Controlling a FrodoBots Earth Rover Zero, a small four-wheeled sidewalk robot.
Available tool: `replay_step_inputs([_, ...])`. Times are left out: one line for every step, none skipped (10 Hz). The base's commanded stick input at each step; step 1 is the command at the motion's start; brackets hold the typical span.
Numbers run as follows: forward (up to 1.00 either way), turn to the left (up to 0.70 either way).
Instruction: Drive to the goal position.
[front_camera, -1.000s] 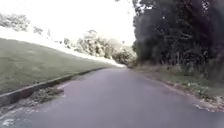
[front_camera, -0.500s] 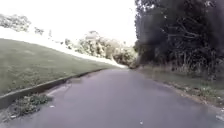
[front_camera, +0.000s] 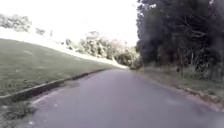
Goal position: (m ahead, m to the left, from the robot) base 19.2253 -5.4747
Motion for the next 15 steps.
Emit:
replay_step_inputs([1.0,0.0])
replay_step_inputs([1.0,0.0])
replay_step_inputs([1.0,-0.27])
replay_step_inputs([1.0,-0.27])
replay_step_inputs([1.0,-0.27])
replay_step_inputs([1.0,-0.27])
replay_step_inputs([1.0,-0.27])
replay_step_inputs([1.0,-0.21])
replay_step_inputs([1.0,-0.1])
replay_step_inputs([1.0,0.0])
replay_step_inputs([1.0,0.0])
replay_step_inputs([1.0,0.0])
replay_step_inputs([1.0,0.0])
replay_step_inputs([1.0,0.0])
replay_step_inputs([1.0,-0.27])
